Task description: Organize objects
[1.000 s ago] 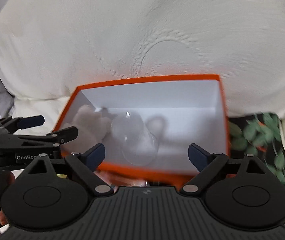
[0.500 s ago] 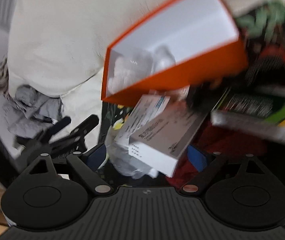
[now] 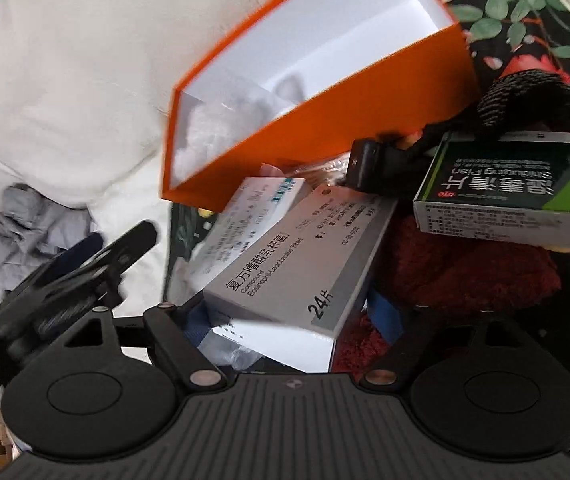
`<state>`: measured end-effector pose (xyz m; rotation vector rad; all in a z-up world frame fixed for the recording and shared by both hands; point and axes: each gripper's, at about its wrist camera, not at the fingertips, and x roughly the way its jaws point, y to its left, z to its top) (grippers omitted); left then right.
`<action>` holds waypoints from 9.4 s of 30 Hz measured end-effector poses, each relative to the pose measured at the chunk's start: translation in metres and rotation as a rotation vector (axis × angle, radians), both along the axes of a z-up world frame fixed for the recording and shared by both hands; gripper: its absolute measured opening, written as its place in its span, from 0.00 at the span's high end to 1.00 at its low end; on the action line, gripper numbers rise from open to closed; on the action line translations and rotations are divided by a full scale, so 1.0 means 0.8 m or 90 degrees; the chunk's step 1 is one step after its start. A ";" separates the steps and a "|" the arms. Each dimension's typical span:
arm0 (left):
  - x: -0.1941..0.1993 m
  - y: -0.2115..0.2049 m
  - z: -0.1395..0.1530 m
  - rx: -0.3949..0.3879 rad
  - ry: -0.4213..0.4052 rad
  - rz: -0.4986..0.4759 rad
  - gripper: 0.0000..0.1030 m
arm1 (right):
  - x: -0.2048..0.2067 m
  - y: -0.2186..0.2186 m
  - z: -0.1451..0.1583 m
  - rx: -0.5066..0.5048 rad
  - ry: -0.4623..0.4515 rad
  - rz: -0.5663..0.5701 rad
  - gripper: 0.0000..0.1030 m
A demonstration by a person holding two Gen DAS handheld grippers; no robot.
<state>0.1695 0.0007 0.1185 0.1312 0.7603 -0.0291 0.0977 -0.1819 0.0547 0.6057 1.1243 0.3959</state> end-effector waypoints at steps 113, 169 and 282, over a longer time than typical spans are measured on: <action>-0.156 0.002 -0.119 -0.168 0.066 -0.029 0.00 | -0.183 0.004 -0.014 -0.480 -0.385 -0.064 0.00; -0.175 -0.047 -0.110 -0.045 -0.021 -0.104 0.00 | -0.198 -0.040 -0.053 -0.439 -0.240 -0.139 0.28; -0.038 0.012 -0.090 -0.201 0.080 0.080 0.00 | -0.171 -0.051 -0.017 -0.148 -0.276 -0.106 0.01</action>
